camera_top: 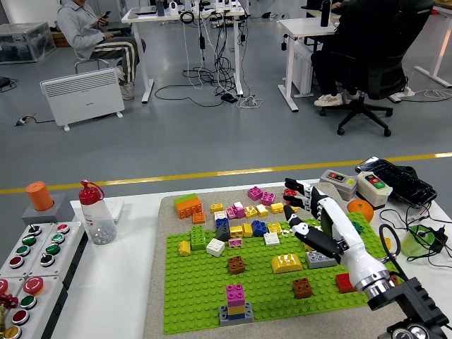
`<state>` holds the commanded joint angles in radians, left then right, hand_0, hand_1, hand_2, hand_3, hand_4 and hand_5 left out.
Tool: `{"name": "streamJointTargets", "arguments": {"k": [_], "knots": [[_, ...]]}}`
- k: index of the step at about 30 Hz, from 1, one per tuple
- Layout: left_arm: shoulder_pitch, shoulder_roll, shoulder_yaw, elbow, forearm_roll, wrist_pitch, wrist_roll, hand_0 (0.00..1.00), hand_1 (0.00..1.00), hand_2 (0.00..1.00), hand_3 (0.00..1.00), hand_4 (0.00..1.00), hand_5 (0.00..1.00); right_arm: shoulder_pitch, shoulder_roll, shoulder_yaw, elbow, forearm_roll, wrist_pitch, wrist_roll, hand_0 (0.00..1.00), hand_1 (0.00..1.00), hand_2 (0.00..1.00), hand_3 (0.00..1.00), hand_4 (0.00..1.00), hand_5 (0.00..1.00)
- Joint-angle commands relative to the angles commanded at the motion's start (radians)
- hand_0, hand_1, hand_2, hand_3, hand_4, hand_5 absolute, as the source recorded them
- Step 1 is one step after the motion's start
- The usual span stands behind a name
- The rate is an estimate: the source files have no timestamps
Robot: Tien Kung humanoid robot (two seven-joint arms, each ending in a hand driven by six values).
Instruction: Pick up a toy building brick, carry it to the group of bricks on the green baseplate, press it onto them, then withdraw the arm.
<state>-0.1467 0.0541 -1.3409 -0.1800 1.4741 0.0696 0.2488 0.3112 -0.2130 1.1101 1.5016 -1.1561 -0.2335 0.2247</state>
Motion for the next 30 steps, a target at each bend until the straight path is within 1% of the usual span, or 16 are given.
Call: {"name": "streamJointTargets", "arguments": {"k": [2,3,5,6,11,12,16,18,23,24,29,30], "knots": [[0.001,-0.001,-0.001,0.000,0.003,0.000,0.000,0.658,0.687,0.674,0.581,0.294,0.998,-0.019,0.013,0.064,-0.008,0.078,0.027,-0.010,0.825,0.804,0.836,0.800,0.548,0.413],[0.003,-0.002,-0.001,0.000,0.005,0.000,0.001,0.658,0.687,0.674,0.581,0.294,0.998,-0.037,0.023,0.122,-0.012,0.158,0.044,-0.014,0.825,0.804,0.836,0.800,0.548,0.413],[0.003,-0.002,-0.001,0.000,0.005,0.000,0.001,0.658,0.687,0.674,0.581,0.294,0.998,-0.040,0.025,0.134,-0.012,0.176,0.047,-0.015,0.825,0.804,0.836,0.800,0.548,0.413],[0.004,-0.003,0.000,0.000,0.007,0.000,0.002,0.658,0.687,0.674,0.582,0.294,0.998,-0.049,0.029,0.158,-0.013,0.206,0.052,-0.020,0.830,0.804,0.808,0.772,0.550,0.448],[0.006,-0.004,0.001,0.000,0.014,-0.002,0.004,0.658,0.687,0.674,0.582,0.294,0.998,-0.081,0.047,0.284,-0.015,0.396,0.082,-0.046,0.830,0.804,0.808,0.772,0.550,0.448],[0.006,-0.005,0.001,0.000,0.015,-0.002,0.005,0.658,0.687,0.674,0.581,0.294,0.998,-0.089,0.050,0.311,-0.013,0.438,0.086,-0.048,0.823,0.795,0.790,0.729,0.524,0.508],[0.009,-0.007,0.003,0.000,0.018,-0.003,0.005,0.658,0.687,0.674,0.581,0.294,0.998,-0.111,0.058,0.387,-0.007,0.589,0.097,-0.055,0.823,0.795,0.790,0.729,0.524,0.508],[0.010,-0.008,0.004,0.000,0.019,-0.004,0.005,0.657,0.687,0.674,0.582,0.294,0.998,-0.119,0.058,0.407,-0.004,0.665,0.100,-0.061,0.815,0.788,0.784,0.712,0.524,0.504],[0.013,-0.010,0.006,0.000,0.021,-0.004,0.003,0.657,0.687,0.674,0.582,0.294,0.998,-0.157,0.045,0.463,0.012,0.840,0.106,-0.087,0.815,0.788,0.784,0.712,0.524,0.504],[0.014,-0.011,0.006,0.000,0.021,-0.004,0.003,0.657,0.687,0.674,0.582,0.294,0.998,-0.164,0.042,0.473,0.014,0.867,0.105,-0.091,0.805,0.783,0.761,0.673,0.513,0.515],[0.015,-0.012,0.008,0.000,0.017,-0.003,0.000,0.657,0.687,0.674,0.582,0.294,0.998,-0.194,0.029,0.516,0.021,0.984,0.099,-0.095,0.805,0.783,0.761,0.673,0.513,0.515],[0.015,-0.012,0.008,0.000,0.015,-0.003,0.000,0.657,0.687,0.674,0.582,0.293,0.998,-0.200,0.026,0.524,0.022,1.005,0.097,-0.095,0.795,0.772,0.755,0.660,0.496,0.551]]}}
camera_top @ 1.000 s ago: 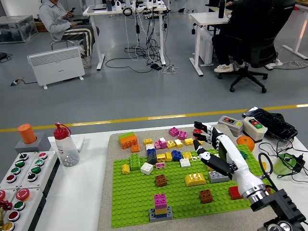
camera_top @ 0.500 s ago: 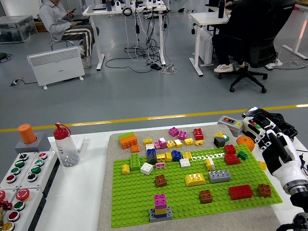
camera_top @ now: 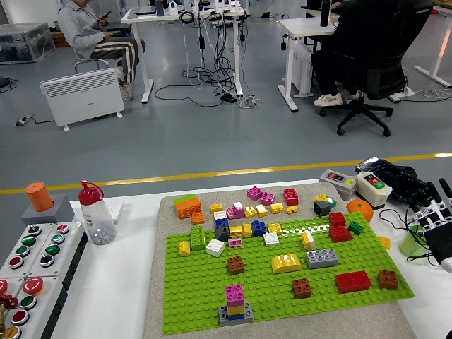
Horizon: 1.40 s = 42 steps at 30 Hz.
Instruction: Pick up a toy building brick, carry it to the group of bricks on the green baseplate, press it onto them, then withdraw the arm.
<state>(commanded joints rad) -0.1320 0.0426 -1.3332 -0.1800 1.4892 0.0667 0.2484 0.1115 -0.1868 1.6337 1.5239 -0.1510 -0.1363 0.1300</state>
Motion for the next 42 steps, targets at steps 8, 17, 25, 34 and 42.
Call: {"name": "streamJointTargets", "arguments": {"k": [8,17,25,34,42], "knots": [[-0.008,0.001,-0.001,0.000,-0.010,0.002,-0.002,0.657,0.686,0.674,0.581,0.293,0.998,-0.027,-0.014,0.030,0.007,0.063,-0.019,0.007,0.788,0.759,0.749,0.654,0.493,0.545],[-0.015,0.001,0.000,0.000,-0.016,0.004,-0.004,0.656,0.685,0.673,0.582,0.294,0.998,-0.039,-0.013,0.034,0.014,0.077,-0.025,0.010,0.782,0.753,0.746,0.649,0.489,0.542],[-0.021,0.004,-0.001,0.000,-0.014,0.003,-0.005,0.656,0.684,0.674,0.580,0.294,0.998,-0.044,-0.012,0.032,0.011,0.083,-0.027,0.000,0.776,0.721,0.733,0.654,0.476,0.531],[-0.025,0.005,0.000,0.000,-0.016,0.003,-0.007,0.656,0.683,0.674,0.580,0.294,0.998,-0.053,-0.008,0.026,0.003,0.089,-0.030,-0.008,0.773,0.719,0.735,0.655,0.468,0.525],[-0.026,0.005,-0.001,0.000,-0.014,0.004,-0.007,0.656,0.685,0.673,0.579,0.293,0.998,-0.054,-0.008,0.024,0.002,0.096,-0.033,-0.006,0.767,0.719,0.733,0.649,0.466,0.517]]}}
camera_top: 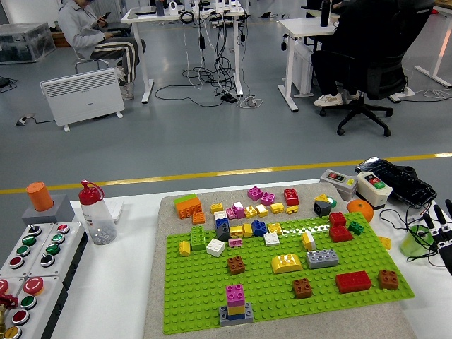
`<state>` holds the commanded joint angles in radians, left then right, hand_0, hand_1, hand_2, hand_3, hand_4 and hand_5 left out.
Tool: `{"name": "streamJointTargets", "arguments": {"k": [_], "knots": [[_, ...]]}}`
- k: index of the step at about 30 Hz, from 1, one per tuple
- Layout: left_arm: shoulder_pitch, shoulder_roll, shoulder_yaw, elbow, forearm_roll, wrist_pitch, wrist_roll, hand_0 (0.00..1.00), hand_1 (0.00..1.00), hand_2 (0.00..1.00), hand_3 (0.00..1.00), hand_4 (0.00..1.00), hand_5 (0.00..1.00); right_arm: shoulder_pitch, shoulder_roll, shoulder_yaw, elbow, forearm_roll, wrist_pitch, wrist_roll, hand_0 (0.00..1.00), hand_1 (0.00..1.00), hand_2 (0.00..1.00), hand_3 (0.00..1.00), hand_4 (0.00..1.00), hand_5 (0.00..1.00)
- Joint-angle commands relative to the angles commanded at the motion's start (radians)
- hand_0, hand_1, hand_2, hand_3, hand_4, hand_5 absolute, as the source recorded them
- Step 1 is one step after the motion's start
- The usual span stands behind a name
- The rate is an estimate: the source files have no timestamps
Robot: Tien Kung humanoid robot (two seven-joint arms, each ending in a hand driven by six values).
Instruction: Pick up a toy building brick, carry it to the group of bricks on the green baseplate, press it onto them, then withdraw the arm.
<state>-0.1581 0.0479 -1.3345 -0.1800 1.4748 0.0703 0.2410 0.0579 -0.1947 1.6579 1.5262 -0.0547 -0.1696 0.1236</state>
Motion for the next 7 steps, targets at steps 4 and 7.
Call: {"name": "streamJointTargets", "arguments": {"k": [4,7], "knots": [[-0.001,0.000,0.000,0.000,0.000,0.000,0.000,0.656,0.685,0.673,0.579,0.293,0.998,-0.001,-0.001,0.002,0.000,-0.001,0.002,-0.002,0.767,0.719,0.733,0.649,0.466,0.517],[-0.001,0.000,0.000,0.000,0.000,0.000,0.000,0.656,0.685,0.673,0.579,0.293,0.998,-0.001,-0.001,0.001,0.000,-0.012,0.010,-0.009,0.767,0.719,0.733,0.649,0.466,0.517]]}}
